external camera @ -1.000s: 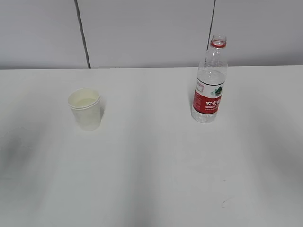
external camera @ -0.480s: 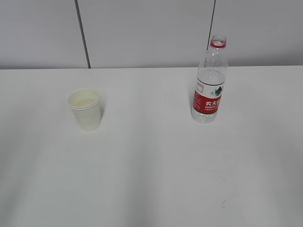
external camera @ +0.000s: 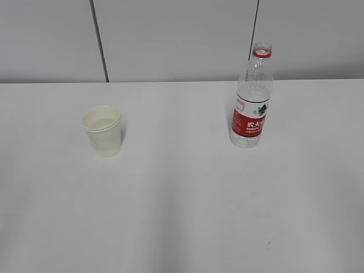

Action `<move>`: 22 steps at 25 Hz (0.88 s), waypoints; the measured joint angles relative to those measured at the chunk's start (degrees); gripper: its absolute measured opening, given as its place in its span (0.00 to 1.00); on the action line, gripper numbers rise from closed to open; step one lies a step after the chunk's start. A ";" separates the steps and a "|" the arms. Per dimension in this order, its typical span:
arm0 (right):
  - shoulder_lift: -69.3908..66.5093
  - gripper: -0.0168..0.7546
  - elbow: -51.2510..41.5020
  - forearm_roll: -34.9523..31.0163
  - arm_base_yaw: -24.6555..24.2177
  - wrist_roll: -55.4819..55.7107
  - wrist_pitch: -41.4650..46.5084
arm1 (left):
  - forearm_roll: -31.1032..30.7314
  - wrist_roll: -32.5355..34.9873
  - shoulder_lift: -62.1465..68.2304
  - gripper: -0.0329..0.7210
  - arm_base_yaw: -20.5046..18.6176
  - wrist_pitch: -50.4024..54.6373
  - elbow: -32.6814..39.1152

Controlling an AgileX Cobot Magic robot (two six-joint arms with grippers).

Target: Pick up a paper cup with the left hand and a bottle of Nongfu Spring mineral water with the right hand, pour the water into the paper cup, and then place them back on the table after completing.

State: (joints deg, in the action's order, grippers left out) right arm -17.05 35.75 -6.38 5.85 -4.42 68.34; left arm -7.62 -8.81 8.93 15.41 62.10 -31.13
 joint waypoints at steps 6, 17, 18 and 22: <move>9.37 0.76 -4.49 -0.14 0.00 -2.53 -3.64 | 0.05 0.00 -6.25 0.71 0.00 0.04 0.17; 17.62 0.76 -6.19 -1.28 0.00 -3.34 -4.55 | 1.07 0.92 -9.15 0.71 0.00 0.95 1.09; 17.62 0.76 -6.19 -1.28 0.00 -3.38 -4.54 | 1.36 1.38 -9.15 0.71 0.00 0.95 1.09; 17.98 0.76 -6.32 -1.37 0.00 -3.38 -4.07 | 1.65 1.66 -9.15 0.71 0.00 0.95 1.09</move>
State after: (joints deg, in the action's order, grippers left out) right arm 0.93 29.43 -7.75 5.85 -7.80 64.27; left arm -5.97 -7.15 -0.22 15.41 63.06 -30.04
